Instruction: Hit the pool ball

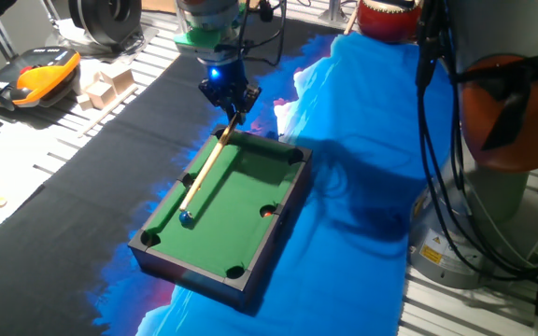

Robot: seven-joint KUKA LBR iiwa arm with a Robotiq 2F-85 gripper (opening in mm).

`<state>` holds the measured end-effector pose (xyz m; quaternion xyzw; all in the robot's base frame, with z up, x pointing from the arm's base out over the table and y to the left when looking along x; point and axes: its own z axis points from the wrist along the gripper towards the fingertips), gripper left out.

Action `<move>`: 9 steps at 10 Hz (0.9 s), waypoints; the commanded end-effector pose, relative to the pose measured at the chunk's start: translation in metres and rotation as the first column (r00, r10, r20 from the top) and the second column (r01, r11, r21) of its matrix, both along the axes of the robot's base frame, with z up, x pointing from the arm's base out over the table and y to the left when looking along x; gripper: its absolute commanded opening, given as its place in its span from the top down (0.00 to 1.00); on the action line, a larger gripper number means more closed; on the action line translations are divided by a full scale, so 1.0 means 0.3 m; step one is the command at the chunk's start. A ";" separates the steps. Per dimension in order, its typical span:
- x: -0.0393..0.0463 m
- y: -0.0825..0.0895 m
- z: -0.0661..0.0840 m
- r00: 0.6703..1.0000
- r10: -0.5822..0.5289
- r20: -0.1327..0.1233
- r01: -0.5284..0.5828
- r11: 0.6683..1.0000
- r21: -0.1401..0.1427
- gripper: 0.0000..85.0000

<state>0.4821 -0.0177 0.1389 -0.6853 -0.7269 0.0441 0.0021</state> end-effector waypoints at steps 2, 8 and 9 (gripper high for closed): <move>0.002 -0.024 0.007 1.000 -0.003 -0.016 0.003 1.000 -0.019 1.00; 0.011 -0.054 0.007 0.998 -0.011 -0.070 0.005 0.997 -0.082 1.00; 0.011 -0.061 0.008 0.997 -0.011 -0.071 0.005 0.996 -0.083 1.00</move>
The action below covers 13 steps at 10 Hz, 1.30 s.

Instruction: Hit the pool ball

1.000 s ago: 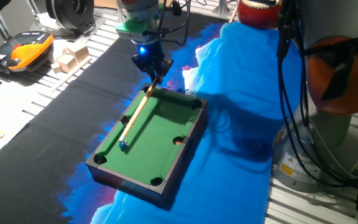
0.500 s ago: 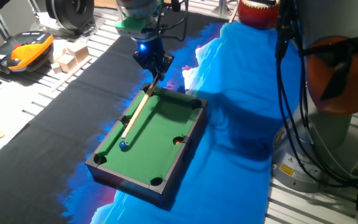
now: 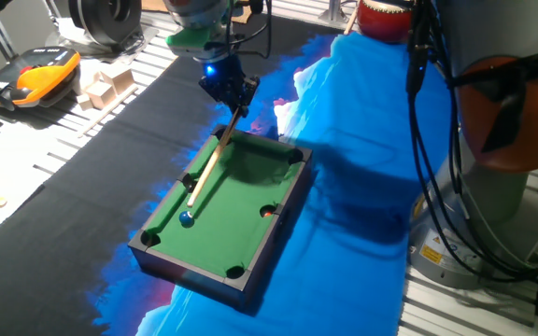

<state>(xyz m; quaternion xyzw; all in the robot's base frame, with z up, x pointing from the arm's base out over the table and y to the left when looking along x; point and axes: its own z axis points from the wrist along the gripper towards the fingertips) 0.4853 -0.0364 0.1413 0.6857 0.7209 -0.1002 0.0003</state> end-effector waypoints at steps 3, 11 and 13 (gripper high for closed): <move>0.009 -0.015 -0.009 1.000 0.000 -0.018 0.000 1.000 -0.020 1.00; 0.010 0.068 -0.016 1.000 -0.017 -0.011 0.017 1.000 -0.015 1.00; 0.000 0.174 -0.040 0.999 -0.040 0.001 0.040 0.999 -0.007 1.00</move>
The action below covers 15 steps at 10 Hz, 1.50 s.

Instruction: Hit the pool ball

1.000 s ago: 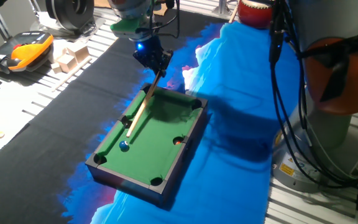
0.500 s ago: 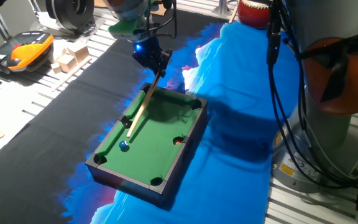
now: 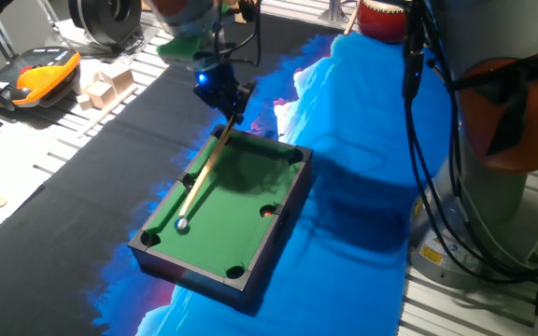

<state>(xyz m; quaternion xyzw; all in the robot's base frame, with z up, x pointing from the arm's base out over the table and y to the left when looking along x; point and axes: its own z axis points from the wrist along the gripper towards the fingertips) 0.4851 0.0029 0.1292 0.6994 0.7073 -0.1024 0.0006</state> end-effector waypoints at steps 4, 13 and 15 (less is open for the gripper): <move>0.003 0.023 0.033 0.998 0.055 0.041 -0.057 0.997 0.053 1.00; -0.007 0.092 -0.002 0.897 0.440 0.028 -0.440 0.887 0.139 1.00; -0.010 0.115 -0.015 0.870 0.488 0.065 -0.491 0.850 0.189 1.00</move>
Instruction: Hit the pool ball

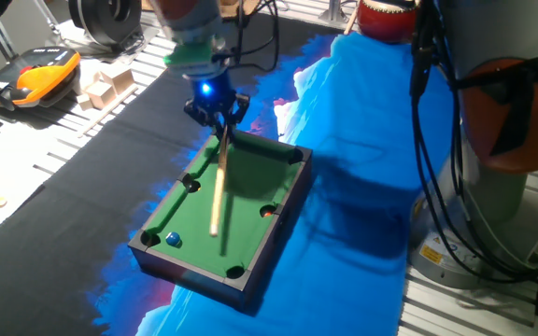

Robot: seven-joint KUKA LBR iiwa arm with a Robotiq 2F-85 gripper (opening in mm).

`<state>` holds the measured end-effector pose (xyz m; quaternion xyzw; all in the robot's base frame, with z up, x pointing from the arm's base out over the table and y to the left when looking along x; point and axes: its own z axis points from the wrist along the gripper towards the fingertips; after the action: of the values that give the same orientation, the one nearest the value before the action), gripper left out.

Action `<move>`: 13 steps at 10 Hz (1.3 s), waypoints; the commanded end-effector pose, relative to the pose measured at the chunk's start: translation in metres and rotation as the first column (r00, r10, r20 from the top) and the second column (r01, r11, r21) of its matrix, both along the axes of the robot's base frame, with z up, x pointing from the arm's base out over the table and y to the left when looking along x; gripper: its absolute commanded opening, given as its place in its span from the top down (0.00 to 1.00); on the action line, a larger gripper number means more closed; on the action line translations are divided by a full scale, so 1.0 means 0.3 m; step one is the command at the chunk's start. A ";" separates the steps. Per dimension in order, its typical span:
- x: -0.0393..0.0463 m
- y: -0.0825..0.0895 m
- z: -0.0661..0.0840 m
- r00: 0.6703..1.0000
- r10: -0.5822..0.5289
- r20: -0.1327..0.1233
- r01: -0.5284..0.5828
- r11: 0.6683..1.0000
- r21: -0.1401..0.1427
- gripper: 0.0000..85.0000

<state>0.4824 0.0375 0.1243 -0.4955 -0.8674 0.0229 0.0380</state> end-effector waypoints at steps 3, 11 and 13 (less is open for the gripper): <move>0.007 0.041 -0.038 1.000 0.019 -0.012 -0.020 0.999 -0.042 1.00; 0.030 0.079 -0.081 0.963 0.267 -0.047 -0.270 0.960 -0.070 1.00; 0.037 0.080 -0.086 0.950 0.309 -0.036 -0.310 0.950 -0.024 1.00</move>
<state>0.4935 0.0616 0.0985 -0.3538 -0.9331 0.0494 0.0406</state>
